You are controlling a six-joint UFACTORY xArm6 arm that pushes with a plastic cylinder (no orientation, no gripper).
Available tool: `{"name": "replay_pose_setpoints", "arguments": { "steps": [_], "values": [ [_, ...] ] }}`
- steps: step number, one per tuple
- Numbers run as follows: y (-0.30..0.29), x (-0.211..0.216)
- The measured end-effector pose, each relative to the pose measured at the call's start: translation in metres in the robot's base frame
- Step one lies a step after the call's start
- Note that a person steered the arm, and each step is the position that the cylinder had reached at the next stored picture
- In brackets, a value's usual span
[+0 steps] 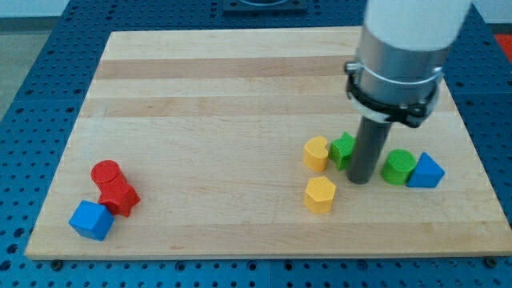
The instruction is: Move the green star towards center
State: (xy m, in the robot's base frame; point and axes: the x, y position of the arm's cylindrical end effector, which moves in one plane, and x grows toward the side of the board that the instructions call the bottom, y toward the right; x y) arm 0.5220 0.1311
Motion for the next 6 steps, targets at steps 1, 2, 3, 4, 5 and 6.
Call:
{"name": "replay_pose_setpoints", "arguments": {
  "steps": [1,2,3,4,5,6],
  "values": [
    [0.014,-0.009],
    [0.003,-0.028],
    [-0.030,-0.033],
    [-0.057,-0.033],
    [-0.079,-0.039],
    [-0.088,-0.056]
  ]
}}
